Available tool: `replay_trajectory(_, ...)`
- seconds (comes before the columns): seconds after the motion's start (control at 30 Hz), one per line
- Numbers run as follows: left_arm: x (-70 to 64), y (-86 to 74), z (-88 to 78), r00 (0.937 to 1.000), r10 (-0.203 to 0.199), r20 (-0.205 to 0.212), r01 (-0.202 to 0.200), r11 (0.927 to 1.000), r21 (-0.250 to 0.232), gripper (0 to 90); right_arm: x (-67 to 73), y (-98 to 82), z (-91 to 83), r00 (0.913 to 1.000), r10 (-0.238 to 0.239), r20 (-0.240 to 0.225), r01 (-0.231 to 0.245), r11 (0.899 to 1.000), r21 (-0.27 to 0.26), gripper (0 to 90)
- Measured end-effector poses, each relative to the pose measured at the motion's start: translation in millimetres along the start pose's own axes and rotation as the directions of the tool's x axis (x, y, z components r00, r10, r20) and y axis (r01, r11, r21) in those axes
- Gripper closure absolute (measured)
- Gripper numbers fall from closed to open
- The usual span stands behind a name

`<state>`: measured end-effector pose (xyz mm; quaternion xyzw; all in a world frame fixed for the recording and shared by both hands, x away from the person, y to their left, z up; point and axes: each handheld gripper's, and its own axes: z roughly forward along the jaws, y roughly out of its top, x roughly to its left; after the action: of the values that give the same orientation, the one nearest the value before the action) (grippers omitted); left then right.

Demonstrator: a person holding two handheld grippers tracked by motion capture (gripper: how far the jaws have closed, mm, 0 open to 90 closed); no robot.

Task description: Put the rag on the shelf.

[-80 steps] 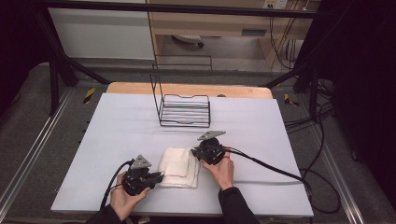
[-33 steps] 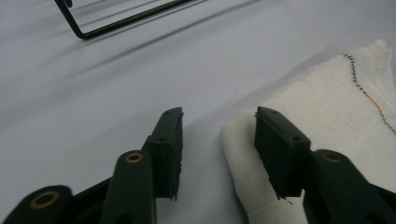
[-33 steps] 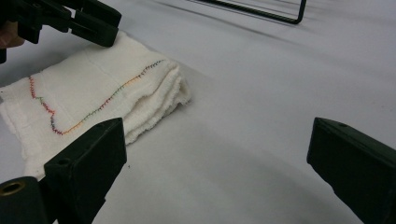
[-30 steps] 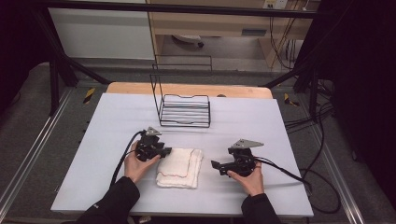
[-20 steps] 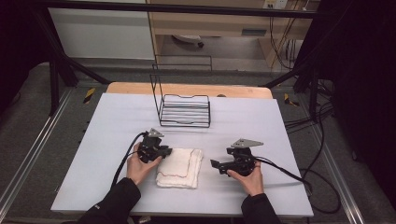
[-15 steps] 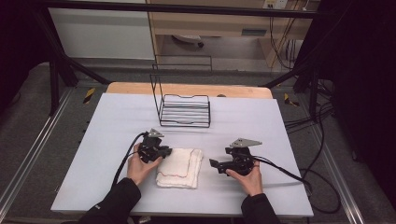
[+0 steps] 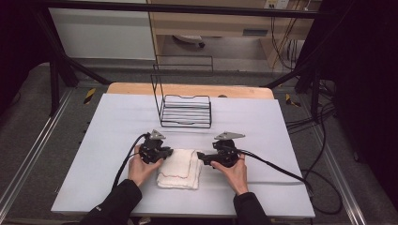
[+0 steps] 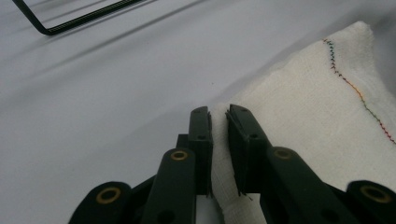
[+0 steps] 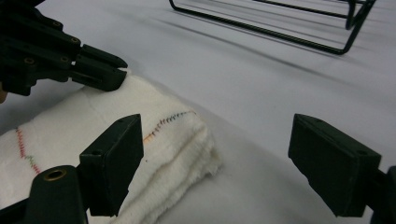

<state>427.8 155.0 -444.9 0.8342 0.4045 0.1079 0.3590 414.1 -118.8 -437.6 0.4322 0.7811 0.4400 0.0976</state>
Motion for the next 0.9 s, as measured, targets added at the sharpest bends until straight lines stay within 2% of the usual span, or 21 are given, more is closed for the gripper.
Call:
replay_trajectory(0.17,0.4,-0.2,-0.3,0.9999,0.011,-0.002,-0.011,0.9999,-0.001,78.8,4.3,3.6,14.2,1.0,0.003,0.009,-0.003,1.0,0.011,21.8)
replay_trajectory(0.37,-0.1,-0.6,-0.1,0.9998,0.017,-0.001,-0.017,0.9998,-0.002,78.9,7.1,3.1,25.7,0.9996,0.004,0.027,-0.005,1.0,0.03,34.3)
replay_trajectory(0.4,0.0,-0.6,-0.1,0.9998,0.017,0.0,-0.017,0.9998,-0.003,78.9,8.3,1.7,28.0,0.9992,-0.008,0.04,0.006,0.999,0.049,40.5)
replay_trajectory(0.53,0.8,-0.7,-0.1,0.9999,0.015,0.004,-0.015,0.9999,-0.003,78.9,8.8,-0.1,29.6,0.9992,0.004,0.039,-0.007,0.997,0.072,49.3)
replay_trajectory(0.67,2.3,-1.3,-0.3,0.9999,0.006,0.014,-0.006,1.0,-0.006,78.8,9.4,-1.1,29.3,0.9991,0.009,0.041,-0.013,0.997,0.083,52.9)
replay_trajectory(0.7,2.4,-1.5,-0.2,0.9999,0.001,0.016,-0.001,1.0,-0.008,78.9,10.3,-1.4,28.3,0.9991,0.023,0.035,-0.026,0.996,0.09,57.5)
replay_trajectory(0.73,2.7,-1.6,-0.2,0.9999,0.002,0.016,-0.002,1.0,-0.009,78.9,10.3,-1.4,28.3,0.9991,0.023,0.035,-0.026,0.996,0.09,57.5)
replay_trajectory(0.9,2.9,-1.2,-0.6,0.9998,-0.011,0.016,0.011,0.9999,-0.007,79.2,13.5,-2.9,26.0,0.9979,0.063,0.011,-0.064,0.991,0.113,70.1)
